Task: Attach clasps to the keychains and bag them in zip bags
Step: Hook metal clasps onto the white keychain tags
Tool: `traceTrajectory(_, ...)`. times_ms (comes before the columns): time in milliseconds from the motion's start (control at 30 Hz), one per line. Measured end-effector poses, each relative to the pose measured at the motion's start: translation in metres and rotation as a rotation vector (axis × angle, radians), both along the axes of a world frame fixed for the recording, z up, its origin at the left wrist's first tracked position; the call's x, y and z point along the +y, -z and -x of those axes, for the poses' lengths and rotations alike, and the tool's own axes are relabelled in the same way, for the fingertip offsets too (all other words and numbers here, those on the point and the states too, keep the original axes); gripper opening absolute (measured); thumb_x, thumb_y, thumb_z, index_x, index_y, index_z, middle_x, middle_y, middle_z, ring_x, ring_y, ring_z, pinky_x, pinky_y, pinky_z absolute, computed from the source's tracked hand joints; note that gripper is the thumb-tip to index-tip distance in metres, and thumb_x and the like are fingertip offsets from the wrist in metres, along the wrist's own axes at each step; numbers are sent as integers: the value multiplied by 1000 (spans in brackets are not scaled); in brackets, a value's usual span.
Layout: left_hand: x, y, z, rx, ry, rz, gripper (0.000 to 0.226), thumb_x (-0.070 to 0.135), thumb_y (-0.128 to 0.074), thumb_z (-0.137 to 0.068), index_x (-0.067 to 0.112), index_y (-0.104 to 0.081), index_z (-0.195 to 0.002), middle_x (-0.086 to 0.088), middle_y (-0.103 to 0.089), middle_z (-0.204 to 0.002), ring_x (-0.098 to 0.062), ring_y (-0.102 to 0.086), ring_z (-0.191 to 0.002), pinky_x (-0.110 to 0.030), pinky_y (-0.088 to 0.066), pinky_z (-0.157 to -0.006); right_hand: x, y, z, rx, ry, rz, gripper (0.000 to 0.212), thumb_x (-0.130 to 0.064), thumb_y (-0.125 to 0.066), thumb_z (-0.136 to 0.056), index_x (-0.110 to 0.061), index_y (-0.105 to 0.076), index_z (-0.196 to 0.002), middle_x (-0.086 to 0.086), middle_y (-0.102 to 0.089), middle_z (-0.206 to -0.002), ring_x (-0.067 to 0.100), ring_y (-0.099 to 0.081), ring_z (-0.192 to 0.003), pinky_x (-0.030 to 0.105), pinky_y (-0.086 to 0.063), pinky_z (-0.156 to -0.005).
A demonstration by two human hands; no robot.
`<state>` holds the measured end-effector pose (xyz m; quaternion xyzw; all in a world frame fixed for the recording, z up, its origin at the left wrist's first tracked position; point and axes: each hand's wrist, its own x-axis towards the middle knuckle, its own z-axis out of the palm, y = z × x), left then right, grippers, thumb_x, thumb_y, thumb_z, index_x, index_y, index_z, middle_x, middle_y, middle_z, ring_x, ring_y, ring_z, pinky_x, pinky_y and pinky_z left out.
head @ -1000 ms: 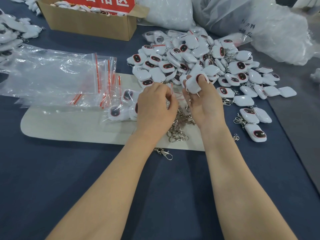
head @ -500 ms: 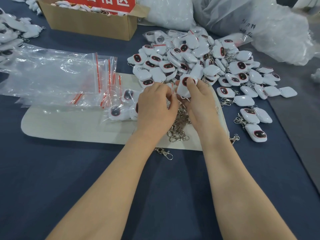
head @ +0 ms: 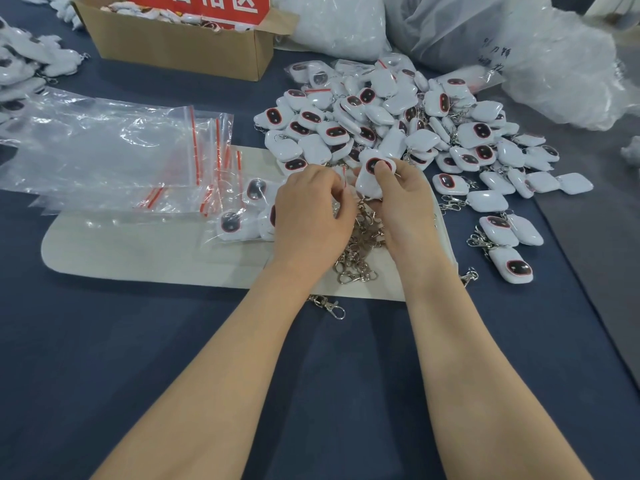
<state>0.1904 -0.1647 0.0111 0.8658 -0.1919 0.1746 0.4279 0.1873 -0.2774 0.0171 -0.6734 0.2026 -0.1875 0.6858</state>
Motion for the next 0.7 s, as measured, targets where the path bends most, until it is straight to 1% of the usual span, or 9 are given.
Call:
traceTrajectory(133,0,0,0,8,-4,-8,14,18,-55,-89,9,-59,-79,-3,-62,-91,-21,-53,-90,-37,-42,-83,0,0,1,-27,-17,11,12,-17,-52,-96,-18,-62,-100,18,-69,-108,36,-64,-106,54,-49,-95)
traceTrajectory(200,0,0,0,5,-8,-10,14,18,-55,-90,9,-59,-79,-3,-62,-92,-21,-53,-90,-36,-41,-83,1,-1,1,-40,-24,-30,12,-15,-50,-97,-17,-61,-99,19,-67,-111,36,-63,-107,51,-52,-94)
traceTrajectory(267,0,0,0,3,-9,-14,14,18,-55,-90,9,-59,-79,-3,-62,-91,-21,-53,-90,-35,-41,-82,1,-1,0,-59,-34,-99,13,-12,-46,-100,-14,-59,-103,18,-67,-109,30,-67,-102,38,-58,-79)
traceTrajectory(333,0,0,0,4,-7,-15,14,17,-55,-90,9,-59,-79,-4,-62,-91,-21,-52,-89,-36,-41,-82,0,-1,0,-82,-60,-163,17,-9,-41,-101,-12,-58,-102,12,-68,-100,21,-69,-92,28,-56,-70)
traceTrajectory(400,0,0,0,9,-6,-14,14,18,-55,-90,9,-59,-79,-3,-62,-91,-21,-52,-89,-36,-41,-82,0,-3,1,-99,-89,-199,22,-6,-37,-102,-11,-59,-99,8,-68,-94,21,-69,-92,30,-57,-73)
traceTrajectory(500,-1,0,0,11,-6,-17,14,18,-55,-89,9,-59,-80,-3,-62,-92,-21,-52,-90,-35,-41,-83,1,-3,2,-107,-121,-183,21,-5,-37,-103,-6,-57,-108,10,-66,-102,28,-66,-104,40,-55,-89)
traceTrajectory(533,-1,0,0,11,-5,-17,14,17,-55,-89,9,-59,-79,-3,-62,-92,-21,-52,-90,-35,-41,-82,1,-4,2,-113,-123,-171,20,-5,-38,-103,-5,-56,-111,10,-66,-103,29,-65,-106,42,-54,-91)
traceTrajectory(600,-1,0,1,11,-5,-17,13,17,-55,-89,9,-58,-79,-3,-62,-91,-21,-52,-90,-35,-41,-82,0,-4,2,-132,-123,-157,18,-6,-40,-102,-6,-57,-110,7,-67,-99,26,-66,-102,40,-54,-90)
traceTrajectory(700,0,0,0,12,-4,-15,13,16,-55,-89,9,-58,-79,-3,-62,-91,-21,-52,-89,-36,-41,-82,-1,-3,1,-135,-103,-140,23,-6,-40,-102,-12,-62,-99,2,-72,-88,22,-69,-93,36,-56,-85)
